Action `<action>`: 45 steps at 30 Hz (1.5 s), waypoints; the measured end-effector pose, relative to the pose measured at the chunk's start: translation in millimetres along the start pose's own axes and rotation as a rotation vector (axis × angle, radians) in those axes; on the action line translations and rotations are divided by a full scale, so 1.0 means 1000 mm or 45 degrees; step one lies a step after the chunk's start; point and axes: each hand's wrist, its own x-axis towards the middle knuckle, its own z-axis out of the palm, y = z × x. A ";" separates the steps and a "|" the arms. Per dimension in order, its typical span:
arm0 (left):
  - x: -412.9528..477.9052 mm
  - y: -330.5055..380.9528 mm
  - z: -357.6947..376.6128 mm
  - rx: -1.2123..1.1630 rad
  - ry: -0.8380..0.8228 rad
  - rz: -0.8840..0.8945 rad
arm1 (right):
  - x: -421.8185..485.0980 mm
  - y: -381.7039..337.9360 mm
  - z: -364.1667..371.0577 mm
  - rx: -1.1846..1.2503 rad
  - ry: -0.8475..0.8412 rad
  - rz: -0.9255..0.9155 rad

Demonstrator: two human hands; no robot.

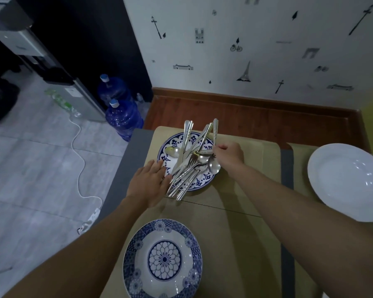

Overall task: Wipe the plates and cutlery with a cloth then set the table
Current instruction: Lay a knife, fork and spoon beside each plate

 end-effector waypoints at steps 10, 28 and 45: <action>0.069 0.050 -0.024 -0.537 0.171 -0.047 | -0.028 0.039 -0.039 0.097 0.005 -0.004; 0.102 0.088 -0.021 -0.744 0.175 -0.224 | -0.034 0.091 -0.074 0.074 0.063 0.066; 0.062 0.185 0.009 -0.994 -0.070 0.089 | -0.042 0.144 -0.125 -0.137 0.100 0.098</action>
